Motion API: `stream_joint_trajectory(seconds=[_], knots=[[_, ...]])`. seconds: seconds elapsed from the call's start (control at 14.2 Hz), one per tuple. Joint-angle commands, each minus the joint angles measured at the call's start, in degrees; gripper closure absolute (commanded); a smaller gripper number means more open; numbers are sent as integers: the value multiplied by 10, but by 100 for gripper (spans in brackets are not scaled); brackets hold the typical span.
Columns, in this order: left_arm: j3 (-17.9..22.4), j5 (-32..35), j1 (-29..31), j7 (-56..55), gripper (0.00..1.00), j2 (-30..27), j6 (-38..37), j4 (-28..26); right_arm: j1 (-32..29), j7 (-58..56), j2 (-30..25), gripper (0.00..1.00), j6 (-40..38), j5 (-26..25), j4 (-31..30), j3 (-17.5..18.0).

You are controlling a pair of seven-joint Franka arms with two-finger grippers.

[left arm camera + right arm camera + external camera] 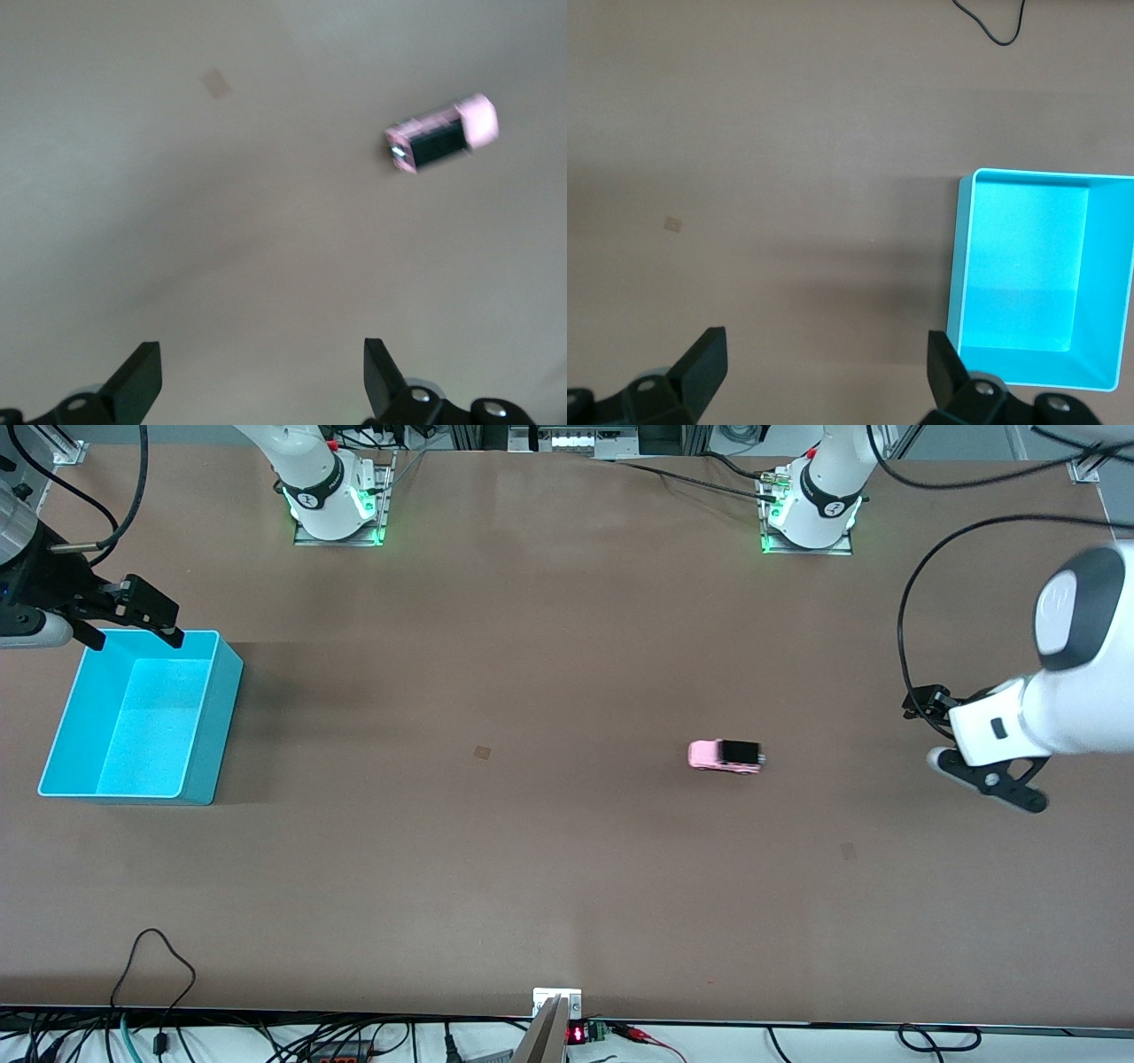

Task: Wind and store pink jeep toy
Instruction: 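Raise the left gripper away while the jeep rolls across the table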

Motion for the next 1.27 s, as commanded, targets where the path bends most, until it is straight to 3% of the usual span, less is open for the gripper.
stream_joint_trajectory(seconds=[0.0,0.21,0.71,1.2], knots=[[12,-27,-2,-139,0,-100,87,-115,0,4,-5,0,5,-1,-6,1],[26,-28,-18,-246,0,-181,148,-199,0,3,-5,0,4,-1,-7,1],[24,-28,-20,-240,0,-197,90,-190,2,-1,3,0,-2,-1,-1,1],[-21,-26,-22,-244,0,-196,82,-167,2,-9,3,0,-10,-1,0,2]])
